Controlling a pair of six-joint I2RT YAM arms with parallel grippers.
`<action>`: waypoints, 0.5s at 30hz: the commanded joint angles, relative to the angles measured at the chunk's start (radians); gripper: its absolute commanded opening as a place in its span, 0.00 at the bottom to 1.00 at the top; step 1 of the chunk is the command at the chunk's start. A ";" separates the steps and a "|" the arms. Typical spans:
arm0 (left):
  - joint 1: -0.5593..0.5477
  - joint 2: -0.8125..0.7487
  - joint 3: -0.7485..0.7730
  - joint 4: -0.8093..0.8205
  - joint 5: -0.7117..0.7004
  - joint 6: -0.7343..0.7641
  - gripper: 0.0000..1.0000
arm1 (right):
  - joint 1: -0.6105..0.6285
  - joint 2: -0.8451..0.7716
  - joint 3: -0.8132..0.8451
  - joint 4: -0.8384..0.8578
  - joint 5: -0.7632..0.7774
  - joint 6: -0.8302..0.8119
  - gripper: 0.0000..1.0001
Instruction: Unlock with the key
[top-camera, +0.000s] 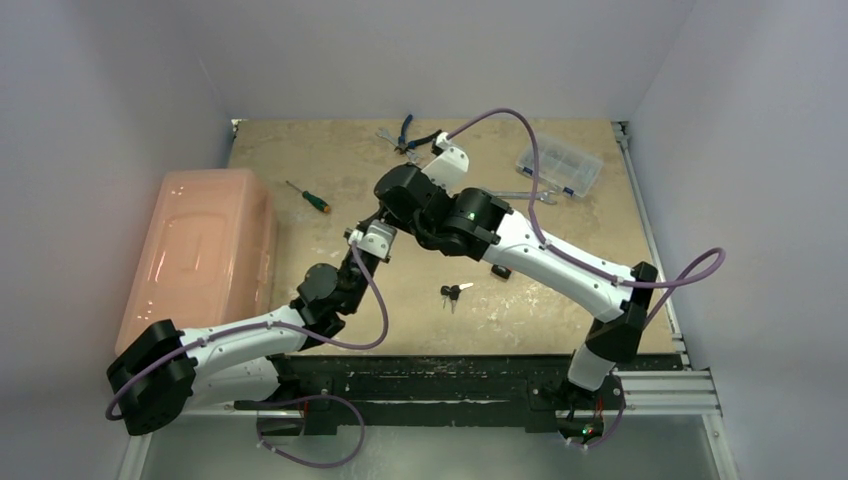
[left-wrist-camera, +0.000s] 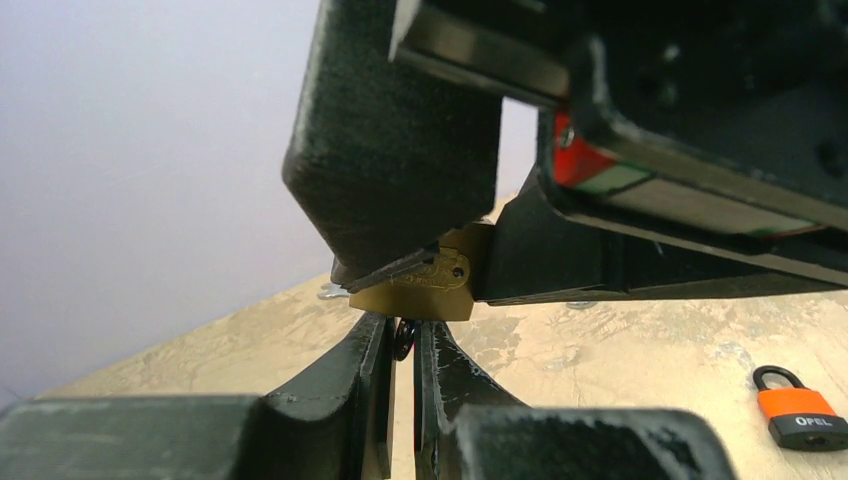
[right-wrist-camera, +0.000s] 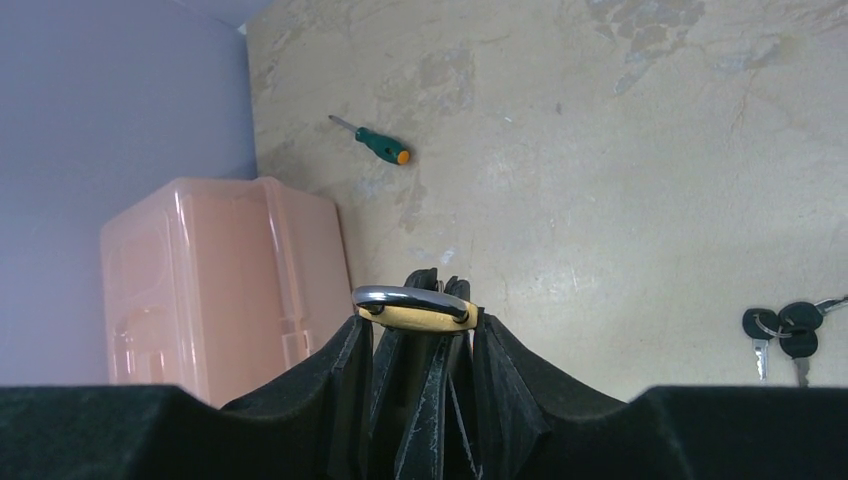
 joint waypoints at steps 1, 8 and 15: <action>0.015 -0.038 0.040 0.058 0.040 0.007 0.00 | 0.048 -0.065 -0.042 -0.069 -0.108 0.019 0.00; 0.015 -0.078 0.032 0.005 0.158 0.037 0.33 | 0.021 -0.148 -0.104 -0.015 -0.083 -0.029 0.00; 0.015 -0.108 0.025 -0.035 0.270 0.051 0.57 | -0.021 -0.216 -0.198 0.054 -0.079 -0.056 0.00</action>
